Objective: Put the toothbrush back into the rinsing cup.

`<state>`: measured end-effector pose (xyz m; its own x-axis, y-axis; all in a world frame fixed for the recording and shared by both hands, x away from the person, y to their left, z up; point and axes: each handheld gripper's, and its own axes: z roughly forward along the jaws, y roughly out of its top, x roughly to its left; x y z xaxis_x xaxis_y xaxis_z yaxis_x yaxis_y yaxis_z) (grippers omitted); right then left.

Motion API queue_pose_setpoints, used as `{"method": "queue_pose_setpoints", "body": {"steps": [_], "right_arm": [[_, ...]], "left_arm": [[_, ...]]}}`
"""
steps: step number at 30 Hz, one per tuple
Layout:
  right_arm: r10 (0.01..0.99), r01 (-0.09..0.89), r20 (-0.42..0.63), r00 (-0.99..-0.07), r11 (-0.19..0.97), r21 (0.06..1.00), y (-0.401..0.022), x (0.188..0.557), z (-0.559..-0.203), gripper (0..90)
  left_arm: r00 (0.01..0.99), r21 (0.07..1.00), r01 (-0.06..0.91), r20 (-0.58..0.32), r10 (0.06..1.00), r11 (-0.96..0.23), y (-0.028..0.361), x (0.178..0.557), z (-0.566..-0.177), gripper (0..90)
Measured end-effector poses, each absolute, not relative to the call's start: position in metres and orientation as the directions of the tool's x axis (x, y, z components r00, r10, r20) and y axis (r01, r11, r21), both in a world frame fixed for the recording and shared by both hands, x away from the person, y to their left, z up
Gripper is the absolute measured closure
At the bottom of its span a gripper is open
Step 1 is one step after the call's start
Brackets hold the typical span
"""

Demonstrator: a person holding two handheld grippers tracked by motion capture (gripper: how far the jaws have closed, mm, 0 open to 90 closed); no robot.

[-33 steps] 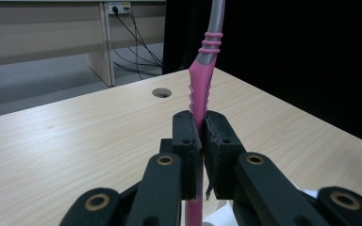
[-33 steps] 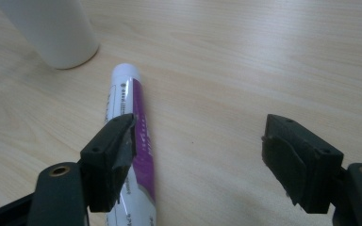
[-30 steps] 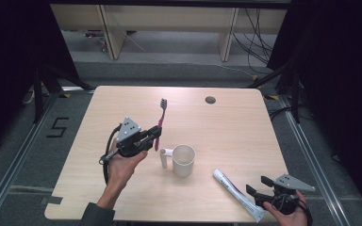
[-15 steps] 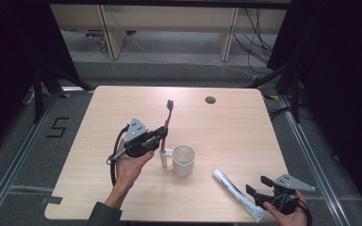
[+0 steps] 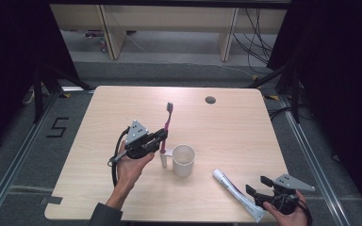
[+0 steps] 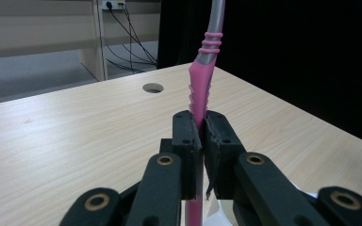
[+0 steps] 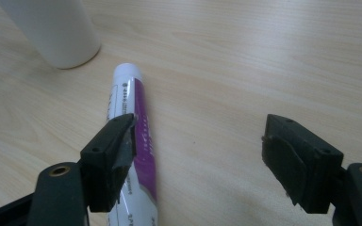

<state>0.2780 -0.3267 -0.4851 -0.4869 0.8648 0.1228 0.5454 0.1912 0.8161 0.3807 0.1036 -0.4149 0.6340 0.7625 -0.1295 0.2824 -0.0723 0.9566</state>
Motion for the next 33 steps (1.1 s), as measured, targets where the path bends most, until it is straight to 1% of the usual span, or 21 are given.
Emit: {"method": "queue_pose_setpoints", "body": {"steps": [8,10,16,28,29,33], "right_arm": [[0.866,0.548,0.121,-0.485,0.193,0.814,-0.326,0.278,-0.486,27.8],[0.869,0.583,0.170,-0.464,0.156,0.797,-0.323,0.276,-0.485,27.8],[0.869,0.573,0.159,-0.469,0.163,0.803,-0.324,0.276,-0.485,27.8],[0.871,0.585,0.171,-0.461,0.153,0.796,-0.323,0.275,-0.485,27.8],[0.870,0.572,0.161,-0.467,0.158,0.805,-0.323,0.276,-0.486,27.8],[0.866,0.574,0.178,-0.466,0.143,0.807,-0.322,0.276,-0.486,27.8]], "left_arm": [[0.632,0.958,0.279,-0.127,0.765,-0.071,0.104,0.379,-0.422,83.2],[0.632,0.959,0.275,-0.124,0.765,-0.071,0.103,0.378,-0.424,83.2],[0.641,0.957,0.277,-0.117,0.758,-0.087,0.101,0.377,-0.429,83.1],[0.639,0.958,0.272,-0.112,0.761,-0.088,0.102,0.376,-0.432,82.9],[0.640,0.958,0.272,-0.112,0.760,-0.088,0.102,0.376,-0.432,82.9],[0.640,0.956,0.275,-0.104,0.761,-0.101,0.102,0.374,-0.434,82.8]]}}
